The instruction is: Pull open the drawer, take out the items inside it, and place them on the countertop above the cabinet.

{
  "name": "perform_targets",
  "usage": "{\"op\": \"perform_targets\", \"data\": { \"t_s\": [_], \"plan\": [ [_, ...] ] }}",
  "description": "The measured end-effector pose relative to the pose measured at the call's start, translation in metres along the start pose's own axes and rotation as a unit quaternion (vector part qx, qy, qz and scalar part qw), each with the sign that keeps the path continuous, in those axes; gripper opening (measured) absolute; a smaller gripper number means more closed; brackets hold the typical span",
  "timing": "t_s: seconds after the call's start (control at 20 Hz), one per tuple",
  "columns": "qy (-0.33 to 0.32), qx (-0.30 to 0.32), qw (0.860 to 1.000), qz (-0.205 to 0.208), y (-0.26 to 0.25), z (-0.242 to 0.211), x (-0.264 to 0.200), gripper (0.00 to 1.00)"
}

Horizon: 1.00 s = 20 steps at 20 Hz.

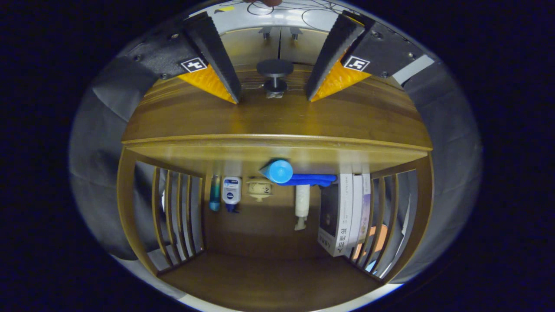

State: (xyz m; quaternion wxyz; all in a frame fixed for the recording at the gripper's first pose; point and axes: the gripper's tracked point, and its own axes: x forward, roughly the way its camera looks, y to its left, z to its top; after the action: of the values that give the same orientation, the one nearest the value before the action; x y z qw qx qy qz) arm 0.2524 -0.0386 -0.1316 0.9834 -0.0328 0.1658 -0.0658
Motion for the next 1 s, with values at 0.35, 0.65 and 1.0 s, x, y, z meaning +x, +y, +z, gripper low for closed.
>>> {"op": "perform_targets", "data": {
  "t_s": [0.35,0.65,1.0],
  "plan": [
    [-0.061,-0.035,0.997,0.038,0.01,0.027,-0.088,0.99],
    [-0.084,-0.027,0.993,0.077,0.018,0.043,-0.181,0.99],
    [-0.129,-0.011,0.985,0.117,0.018,0.067,-0.259,0.99]
  ]
}}
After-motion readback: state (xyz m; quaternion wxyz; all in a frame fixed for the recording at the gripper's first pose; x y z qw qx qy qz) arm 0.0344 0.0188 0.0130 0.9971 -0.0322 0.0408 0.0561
